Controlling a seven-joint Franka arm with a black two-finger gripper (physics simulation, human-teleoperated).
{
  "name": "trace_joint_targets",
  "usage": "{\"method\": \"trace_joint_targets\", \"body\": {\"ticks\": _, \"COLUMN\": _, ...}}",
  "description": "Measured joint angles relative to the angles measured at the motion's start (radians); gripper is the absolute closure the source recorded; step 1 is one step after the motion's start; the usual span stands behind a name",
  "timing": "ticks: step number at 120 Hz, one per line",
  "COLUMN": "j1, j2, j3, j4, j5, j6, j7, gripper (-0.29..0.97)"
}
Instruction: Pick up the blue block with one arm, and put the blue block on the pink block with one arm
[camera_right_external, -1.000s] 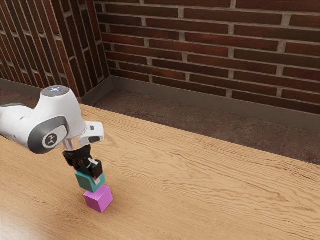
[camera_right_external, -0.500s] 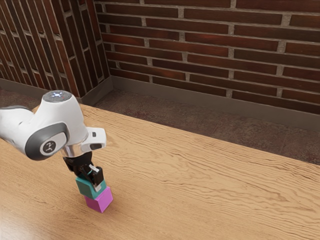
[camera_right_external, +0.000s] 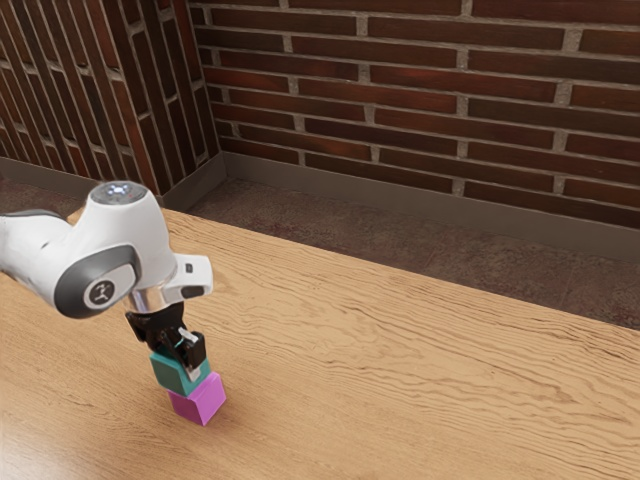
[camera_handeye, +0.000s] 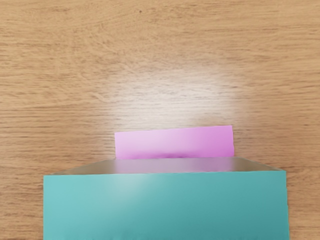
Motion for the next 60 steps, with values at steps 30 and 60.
{"method": "trace_joint_targets", "body": {"ticks": 30, "j1": -0.002, "j2": 0.021, "j3": 0.0, "j4": 0.007, "j5": 0.0, "j6": 0.021, "j7": -0.001, "gripper": 0.36}}
{"method": "trace_joint_targets", "body": {"ticks": 60, "j1": -0.004, "j2": 0.037, "j3": 0.0, "j4": 0.009, "j5": 0.0, "j6": 0.038, "j7": -0.003, "gripper": 0.36}}
